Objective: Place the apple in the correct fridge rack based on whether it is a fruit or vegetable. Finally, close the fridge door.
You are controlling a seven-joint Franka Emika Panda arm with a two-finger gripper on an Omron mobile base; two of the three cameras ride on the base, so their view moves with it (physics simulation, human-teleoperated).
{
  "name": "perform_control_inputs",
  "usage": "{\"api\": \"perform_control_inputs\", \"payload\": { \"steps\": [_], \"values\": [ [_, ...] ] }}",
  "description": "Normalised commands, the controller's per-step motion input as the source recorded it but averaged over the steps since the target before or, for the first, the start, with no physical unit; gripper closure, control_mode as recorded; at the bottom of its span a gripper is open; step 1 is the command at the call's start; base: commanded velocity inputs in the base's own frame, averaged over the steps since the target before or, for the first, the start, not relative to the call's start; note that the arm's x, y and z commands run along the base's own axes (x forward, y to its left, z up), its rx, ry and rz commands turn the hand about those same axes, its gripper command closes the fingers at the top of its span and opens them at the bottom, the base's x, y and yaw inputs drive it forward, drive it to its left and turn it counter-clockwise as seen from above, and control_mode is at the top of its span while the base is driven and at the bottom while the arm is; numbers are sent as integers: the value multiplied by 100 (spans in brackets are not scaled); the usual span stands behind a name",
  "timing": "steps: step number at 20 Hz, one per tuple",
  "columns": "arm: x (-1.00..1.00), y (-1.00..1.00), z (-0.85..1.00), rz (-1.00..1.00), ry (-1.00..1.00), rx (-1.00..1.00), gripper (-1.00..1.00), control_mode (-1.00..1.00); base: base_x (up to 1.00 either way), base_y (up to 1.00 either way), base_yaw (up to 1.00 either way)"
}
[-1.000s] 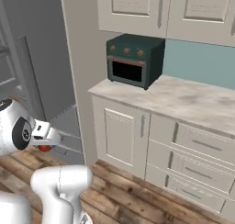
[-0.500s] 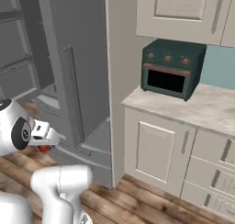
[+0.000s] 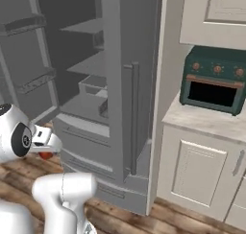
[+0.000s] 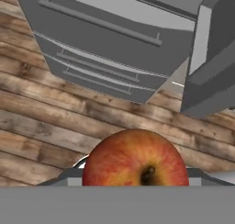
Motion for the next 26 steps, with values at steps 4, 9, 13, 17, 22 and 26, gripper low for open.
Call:
{"api": "perform_control_inputs", "payload": {
  "steps": [4, 9, 13, 17, 22, 26],
  "values": [
    [0, 0, 0, 0, 0, 0, 100, 100, 74, 57, -21],
    [0, 0, 0, 0, 0, 0, 100, 100, 77, 18, -17],
    [0, 0, 0, 0, 0, 0, 100, 100, 65, 4, -12],
    [0, 0, 0, 0, 0, 0, 100, 100, 57, 43, -21],
    [0, 0, 0, 0, 0, 0, 100, 100, 51, 58, -24],
    [0, 0, 0, 0, 0, 0, 100, 100, 47, 1, -13]
  ]
}}
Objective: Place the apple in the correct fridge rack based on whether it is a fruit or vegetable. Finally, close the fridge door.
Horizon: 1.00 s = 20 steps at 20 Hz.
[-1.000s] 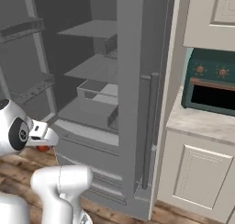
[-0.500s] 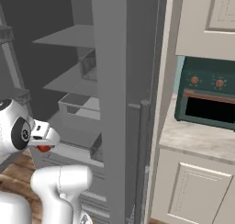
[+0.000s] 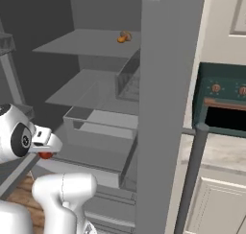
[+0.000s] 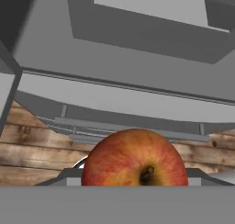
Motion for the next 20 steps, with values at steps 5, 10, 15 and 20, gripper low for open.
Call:
{"api": "perform_control_inputs", "payload": {
  "steps": [5, 10, 15, 20],
  "values": [
    [0, 0, 0, 0, 0, 0, 100, 100, 51, 0, -14],
    [0, 0, 0, 0, 0, 0, 100, 100, 65, 0, -8],
    [0, 0, 0, 0, 0, 0, 100, 100, 69, 0, -4],
    [0, 0, 0, 0, 0, 0, 100, 100, 76, 0, -8]
  ]
}}
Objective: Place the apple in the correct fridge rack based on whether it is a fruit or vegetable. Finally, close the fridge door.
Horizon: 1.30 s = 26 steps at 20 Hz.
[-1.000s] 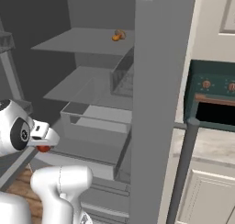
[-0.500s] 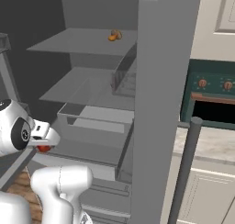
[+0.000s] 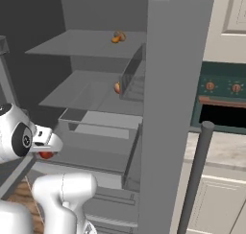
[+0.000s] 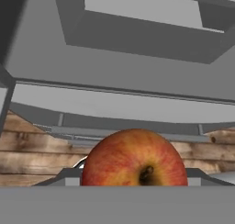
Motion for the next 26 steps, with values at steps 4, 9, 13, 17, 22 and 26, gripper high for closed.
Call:
{"api": "perform_control_inputs", "payload": {
  "steps": [4, 9, 13, 17, 22, 26],
  "values": [
    [23, -3, 1, 0, 0, 2, 100, -100, 61, -3, -1],
    [100, -19, 12, 10, -13, 12, 100, -100, 0, 0, 0],
    [100, 0, 20, 1, -1, 5, 100, -100, 0, 0, 0],
    [99, 0, 12, 0, -2, 2, 100, -100, 0, 0, 0],
    [70, 0, 14, 0, -7, 0, 100, -100, 0, 0, 0],
    [69, 0, 5, 0, 0, 0, 100, -100, 0, 0, 0]
  ]
}}
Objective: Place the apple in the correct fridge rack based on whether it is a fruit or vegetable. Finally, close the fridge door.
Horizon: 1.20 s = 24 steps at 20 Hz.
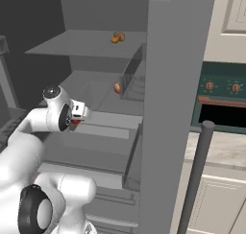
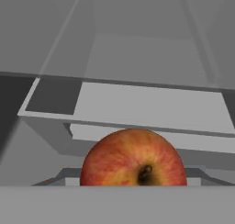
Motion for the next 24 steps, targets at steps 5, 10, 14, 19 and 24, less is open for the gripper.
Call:
{"api": "perform_control_inputs", "payload": {
  "steps": [5, 10, 14, 19, 24],
  "values": [
    [60, 0, 0, 0, -5, 1, 100, -100, 0, 0, 0],
    [39, 0, 18, 0, -9, 1, 100, -100, 0, 0, 0],
    [35, 0, 38, 0, -8, 0, 100, -100, 0, 0, 0],
    [23, 0, 57, 0, -15, 0, 100, -100, 0, 0, 0],
    [-3, -5, 44, 0, -26, -1, 100, -100, 0, 0, 0]
  ]
}}
